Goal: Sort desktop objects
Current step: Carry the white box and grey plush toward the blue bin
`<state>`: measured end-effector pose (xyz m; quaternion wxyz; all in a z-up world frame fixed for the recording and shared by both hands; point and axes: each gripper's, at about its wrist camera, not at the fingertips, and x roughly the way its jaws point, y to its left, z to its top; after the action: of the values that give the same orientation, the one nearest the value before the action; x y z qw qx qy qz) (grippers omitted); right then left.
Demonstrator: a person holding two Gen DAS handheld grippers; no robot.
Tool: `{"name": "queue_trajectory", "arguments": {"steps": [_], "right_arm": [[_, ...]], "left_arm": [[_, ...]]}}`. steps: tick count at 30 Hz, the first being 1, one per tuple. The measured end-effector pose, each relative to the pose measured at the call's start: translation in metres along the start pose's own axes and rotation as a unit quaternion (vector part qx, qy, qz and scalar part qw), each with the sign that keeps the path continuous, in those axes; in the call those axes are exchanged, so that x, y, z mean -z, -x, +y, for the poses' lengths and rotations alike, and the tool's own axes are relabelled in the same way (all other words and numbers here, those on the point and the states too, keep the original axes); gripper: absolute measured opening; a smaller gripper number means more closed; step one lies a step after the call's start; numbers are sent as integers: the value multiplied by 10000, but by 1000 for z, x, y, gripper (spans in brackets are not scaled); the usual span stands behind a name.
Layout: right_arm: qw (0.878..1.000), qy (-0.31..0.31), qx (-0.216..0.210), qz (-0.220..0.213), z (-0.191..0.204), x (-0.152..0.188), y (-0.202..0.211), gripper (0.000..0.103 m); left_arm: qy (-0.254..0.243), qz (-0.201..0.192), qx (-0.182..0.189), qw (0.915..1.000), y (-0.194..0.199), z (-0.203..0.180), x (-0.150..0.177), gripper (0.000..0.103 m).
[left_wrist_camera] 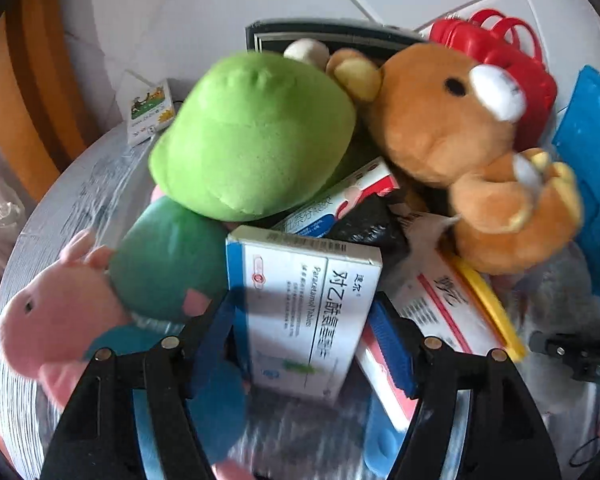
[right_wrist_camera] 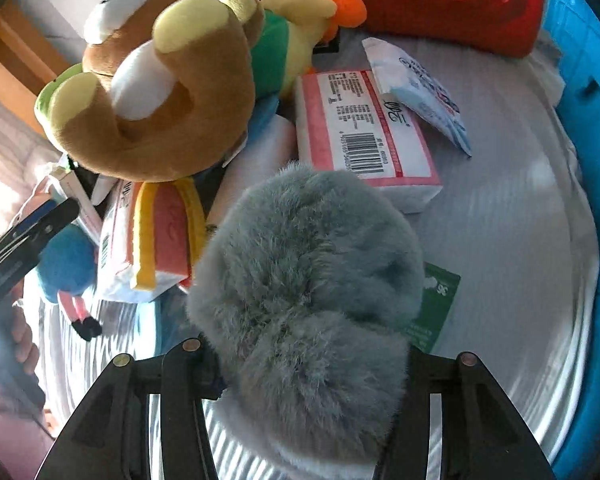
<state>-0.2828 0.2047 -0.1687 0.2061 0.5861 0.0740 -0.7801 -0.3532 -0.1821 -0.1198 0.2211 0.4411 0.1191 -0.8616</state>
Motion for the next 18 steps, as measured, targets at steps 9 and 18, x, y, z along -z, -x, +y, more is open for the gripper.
{"name": "queue_trajectory", "arguments": {"steps": [9, 18], "right_arm": [[9997, 126, 107, 162, 9, 4, -6, 73], [9996, 235, 77, -169, 31, 12, 20, 44]], "left_arm": [[221, 136, 304, 9992, -24, 18, 2, 60], [308, -203, 297, 9989, 39, 18, 31, 17]]}}
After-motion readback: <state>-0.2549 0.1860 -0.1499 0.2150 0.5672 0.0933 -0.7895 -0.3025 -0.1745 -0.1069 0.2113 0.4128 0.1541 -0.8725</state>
